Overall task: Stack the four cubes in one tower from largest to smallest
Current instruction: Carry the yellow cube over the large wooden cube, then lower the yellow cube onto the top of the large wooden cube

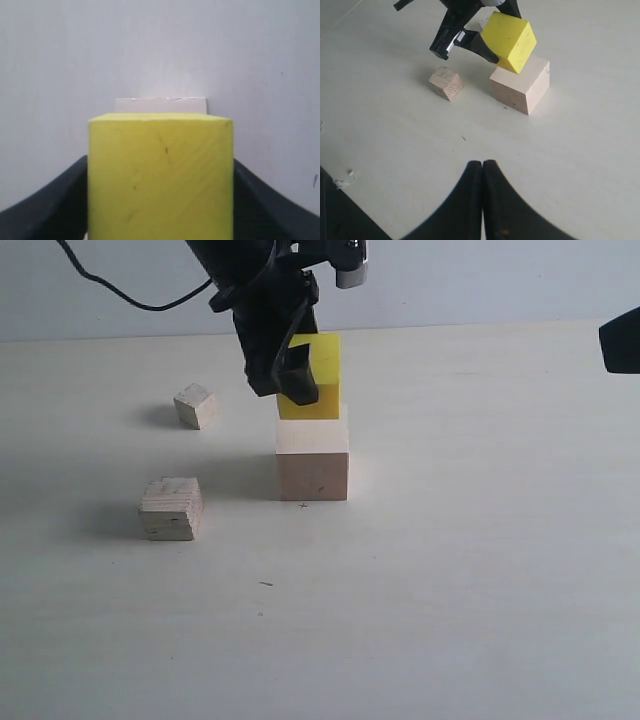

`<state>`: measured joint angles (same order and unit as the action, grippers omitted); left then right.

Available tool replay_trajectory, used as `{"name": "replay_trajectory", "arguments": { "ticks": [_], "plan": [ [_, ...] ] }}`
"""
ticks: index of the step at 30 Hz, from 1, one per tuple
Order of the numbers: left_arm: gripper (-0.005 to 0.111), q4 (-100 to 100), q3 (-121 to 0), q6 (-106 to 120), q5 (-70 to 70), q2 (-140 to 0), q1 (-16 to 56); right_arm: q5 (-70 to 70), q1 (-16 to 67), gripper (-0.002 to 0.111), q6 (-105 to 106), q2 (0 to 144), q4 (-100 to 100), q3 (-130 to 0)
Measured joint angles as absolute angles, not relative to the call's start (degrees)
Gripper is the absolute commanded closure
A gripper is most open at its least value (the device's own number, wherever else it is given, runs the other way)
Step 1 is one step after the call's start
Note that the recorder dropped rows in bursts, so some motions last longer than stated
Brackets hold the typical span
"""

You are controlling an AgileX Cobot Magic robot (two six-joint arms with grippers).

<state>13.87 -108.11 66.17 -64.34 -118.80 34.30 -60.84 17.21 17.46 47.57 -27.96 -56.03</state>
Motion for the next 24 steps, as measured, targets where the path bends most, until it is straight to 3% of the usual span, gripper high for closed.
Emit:
{"name": "replay_trajectory", "arguments": {
  "ticks": [8,24],
  "plan": [
    [0.107,13.8,-114.1,66.2,-65.8,-122.5,34.3,-60.9,17.2,0.108,17.5,47.6,-28.0,-56.0],
    [0.107,13.0,-114.4,65.9,-67.1,-125.9,33.4,-60.9,17.2,0.108,17.8,47.6,-28.0,-56.0]
  ]
}}
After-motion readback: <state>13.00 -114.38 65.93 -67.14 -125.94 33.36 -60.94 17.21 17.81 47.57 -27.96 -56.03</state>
